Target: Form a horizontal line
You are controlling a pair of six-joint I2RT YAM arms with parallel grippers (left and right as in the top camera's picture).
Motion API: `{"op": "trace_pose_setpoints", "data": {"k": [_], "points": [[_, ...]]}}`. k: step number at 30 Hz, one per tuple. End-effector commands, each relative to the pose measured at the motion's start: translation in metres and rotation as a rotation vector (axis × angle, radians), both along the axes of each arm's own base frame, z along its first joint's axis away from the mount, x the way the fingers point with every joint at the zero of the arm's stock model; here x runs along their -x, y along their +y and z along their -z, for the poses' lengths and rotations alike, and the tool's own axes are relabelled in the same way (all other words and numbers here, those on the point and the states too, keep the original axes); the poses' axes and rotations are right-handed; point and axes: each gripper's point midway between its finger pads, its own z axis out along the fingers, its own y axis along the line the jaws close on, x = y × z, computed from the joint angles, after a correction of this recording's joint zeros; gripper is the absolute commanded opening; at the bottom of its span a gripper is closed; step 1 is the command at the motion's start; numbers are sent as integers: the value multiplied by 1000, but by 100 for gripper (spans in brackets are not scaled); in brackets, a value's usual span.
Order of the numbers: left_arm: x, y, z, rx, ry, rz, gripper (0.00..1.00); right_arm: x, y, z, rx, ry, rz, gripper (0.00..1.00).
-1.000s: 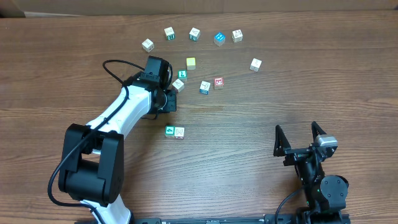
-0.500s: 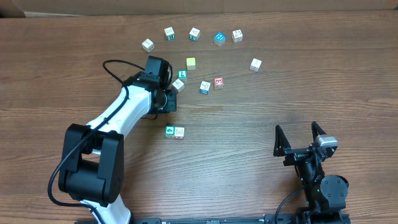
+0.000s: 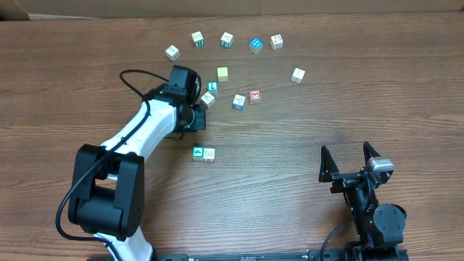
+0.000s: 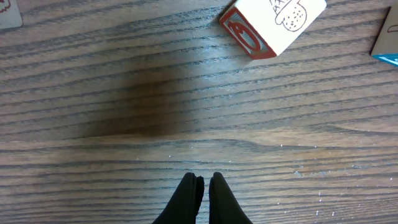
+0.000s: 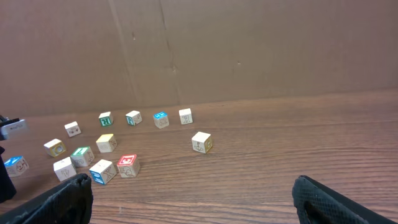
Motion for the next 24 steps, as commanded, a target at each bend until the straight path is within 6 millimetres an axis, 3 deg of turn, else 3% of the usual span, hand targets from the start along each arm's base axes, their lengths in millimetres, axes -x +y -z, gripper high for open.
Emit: {"op": "trace_pose_setpoints", "data": {"k": [1,24], "points": [[-3,0,5,-7,5,-3,4,0,1,1,8,-7,-5,100],[-1,0,6,-8,13,-3,4,0,1,1,8,-7,-5,100]]}}
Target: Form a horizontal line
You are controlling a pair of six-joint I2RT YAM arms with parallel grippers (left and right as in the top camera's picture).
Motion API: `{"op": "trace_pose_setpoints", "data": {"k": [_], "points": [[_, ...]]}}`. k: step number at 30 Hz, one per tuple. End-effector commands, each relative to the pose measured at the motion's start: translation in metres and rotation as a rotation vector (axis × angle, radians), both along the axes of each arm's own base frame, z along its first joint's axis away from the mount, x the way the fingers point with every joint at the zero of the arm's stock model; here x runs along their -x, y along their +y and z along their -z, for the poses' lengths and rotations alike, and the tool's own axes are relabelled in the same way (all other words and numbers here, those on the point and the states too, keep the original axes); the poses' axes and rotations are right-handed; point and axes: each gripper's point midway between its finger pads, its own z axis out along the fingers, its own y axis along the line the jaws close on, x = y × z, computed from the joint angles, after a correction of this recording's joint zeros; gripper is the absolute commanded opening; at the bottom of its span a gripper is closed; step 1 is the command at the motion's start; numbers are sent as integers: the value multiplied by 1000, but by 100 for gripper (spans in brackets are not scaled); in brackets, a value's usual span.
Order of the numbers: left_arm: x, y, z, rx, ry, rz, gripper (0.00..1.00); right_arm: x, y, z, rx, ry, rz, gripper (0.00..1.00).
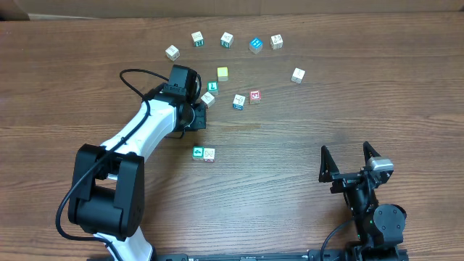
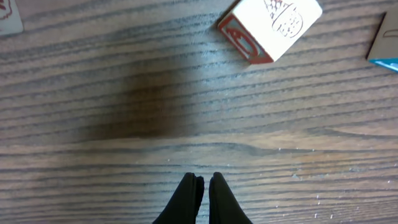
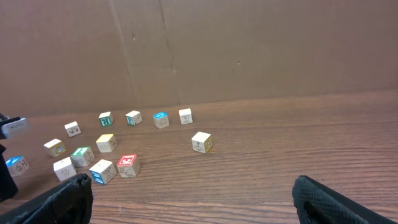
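Several small picture blocks lie scattered at the far side of the table (image 1: 304, 130). Two of them, a teal block (image 1: 197, 153) and a white block (image 1: 209, 154), sit side by side nearer the middle. My left gripper (image 1: 198, 118) is shut on nothing, its tips (image 2: 202, 182) low over bare wood. It points at a white block with a red side (image 2: 270, 26), which is apart from it and shows in the overhead view as the white block (image 1: 208, 98). My right gripper (image 1: 350, 156) stands open and empty at the near right, with its fingers (image 3: 69, 198) wide apart.
A loose arc of blocks (image 1: 227, 39) runs along the far edge, with one apart at the right (image 1: 298, 75). Closer in lie a yellow-green block (image 1: 222, 73), a green one (image 1: 212, 87), a blue one (image 1: 238, 101) and a red one (image 1: 254, 96). A cardboard wall (image 3: 199, 50) backs the table.
The left gripper has shifted very slightly, so the red-sided block sits a little differently in its wrist view. The right arm and all blocks are where they were.
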Motion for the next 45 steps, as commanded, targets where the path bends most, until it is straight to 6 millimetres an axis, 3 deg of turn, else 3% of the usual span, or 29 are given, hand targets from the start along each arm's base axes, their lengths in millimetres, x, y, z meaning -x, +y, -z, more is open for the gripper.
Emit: {"op": "trace_pose_setpoints", "data": {"k": [1,18,40,45], "points": [[2,1,7,-12,24,-3,4,0,1,1,7,-7,-5,100],[27,0,14,2,124,5,4,0,1,1,7,-7,-5,100],[15,-13,11,10,65,4,4,0,1,1,7,-7,-5,100],[13,-7,12,-37,48,-3,4,0,1,1,7,-7,-5,100]]}}
